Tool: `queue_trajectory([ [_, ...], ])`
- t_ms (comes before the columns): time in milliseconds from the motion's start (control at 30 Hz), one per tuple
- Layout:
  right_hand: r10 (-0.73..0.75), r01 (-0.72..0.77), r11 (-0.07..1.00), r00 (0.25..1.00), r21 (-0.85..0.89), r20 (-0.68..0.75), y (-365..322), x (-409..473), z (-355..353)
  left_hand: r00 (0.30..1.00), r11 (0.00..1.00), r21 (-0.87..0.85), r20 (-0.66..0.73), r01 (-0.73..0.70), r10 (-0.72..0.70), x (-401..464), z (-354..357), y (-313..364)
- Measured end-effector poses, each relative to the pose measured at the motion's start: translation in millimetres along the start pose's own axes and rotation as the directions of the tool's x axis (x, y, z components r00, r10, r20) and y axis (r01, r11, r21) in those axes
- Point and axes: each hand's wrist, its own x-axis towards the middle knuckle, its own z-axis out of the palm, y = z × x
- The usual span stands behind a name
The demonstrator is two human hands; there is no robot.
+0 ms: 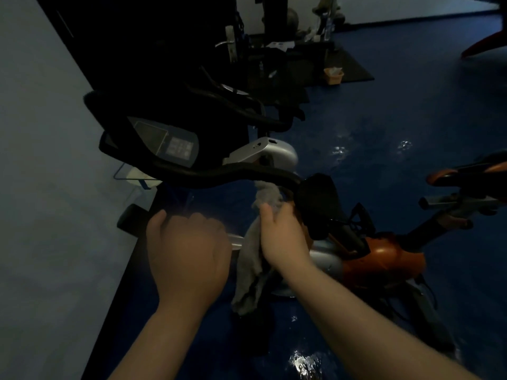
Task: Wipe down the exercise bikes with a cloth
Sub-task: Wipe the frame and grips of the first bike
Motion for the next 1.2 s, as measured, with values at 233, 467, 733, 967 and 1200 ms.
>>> queue_trajectory([
  [233, 0.077, -0.077, 0.954, 0.997, 0.289, 0.010, -5.2, 20.3, 3.5, 1.000, 0.999, 0.028, 0.016, 0.017, -0.017, 0.2, -1.3, 2.0],
  [467, 0.185, -0.178, 0.851, 0.982, 0.494, 0.034, 3.7, 21.7, 5.8, 0.998, 0.998, 0.022, 0.027, 0.062, -0.062, 0.0, -2.9, 6.7],
  [733, 0.379, -0.365, 0.600, 0.913, 0.712, 0.149, 14.5, 1.6, 26.3, 0.996, 0.996, 0.022, 0.022, 0.087, -0.088, 0.5, -2.6, 9.4],
  [967, 0.395, -0.383, 0.483, 0.898, 0.787, 0.194, 8.7, -25.7, 33.4, 0.995, 0.997, 0.014, 0.059, 0.080, -0.080, 0.6, -5.6, 9.1],
  [1200, 0.188, -0.061, 0.715, 0.976, 0.696, -0.108, 16.1, -15.9, 39.0, 0.994, 0.998, 0.022, 0.083, 0.063, -0.065, -1.2, -7.8, 8.0],
])
